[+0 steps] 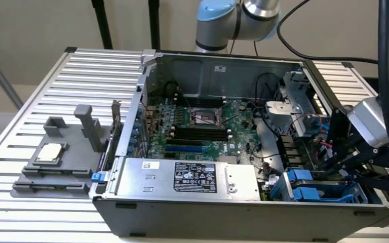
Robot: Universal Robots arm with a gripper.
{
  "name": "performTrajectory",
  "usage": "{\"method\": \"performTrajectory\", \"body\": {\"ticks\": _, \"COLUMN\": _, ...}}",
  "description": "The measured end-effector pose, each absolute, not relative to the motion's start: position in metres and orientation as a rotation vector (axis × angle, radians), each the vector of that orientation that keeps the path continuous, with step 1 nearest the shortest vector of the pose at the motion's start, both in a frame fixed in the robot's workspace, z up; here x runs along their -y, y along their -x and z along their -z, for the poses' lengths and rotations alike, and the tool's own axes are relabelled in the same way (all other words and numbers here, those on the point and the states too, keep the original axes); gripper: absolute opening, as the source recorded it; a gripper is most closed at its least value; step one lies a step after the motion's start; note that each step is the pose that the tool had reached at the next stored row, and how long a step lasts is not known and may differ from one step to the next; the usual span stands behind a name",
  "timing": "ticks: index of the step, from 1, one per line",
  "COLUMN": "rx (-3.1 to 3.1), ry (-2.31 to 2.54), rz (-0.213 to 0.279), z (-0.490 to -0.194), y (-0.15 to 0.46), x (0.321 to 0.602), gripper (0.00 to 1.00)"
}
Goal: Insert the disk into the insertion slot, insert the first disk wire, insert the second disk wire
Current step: 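Insert the first disk wire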
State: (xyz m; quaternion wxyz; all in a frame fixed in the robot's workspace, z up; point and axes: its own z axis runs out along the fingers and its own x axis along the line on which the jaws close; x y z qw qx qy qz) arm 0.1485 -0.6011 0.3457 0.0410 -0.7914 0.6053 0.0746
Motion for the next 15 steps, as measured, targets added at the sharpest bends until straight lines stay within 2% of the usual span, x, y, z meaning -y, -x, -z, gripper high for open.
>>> {"method": "performTrajectory", "body": {"ticks": 15, "rx": -2.071, "ry": 2.265, "rz": -0.182, "z": -0.3416, "y": -0.1485, "x": 0.601, "gripper": 0.17}}
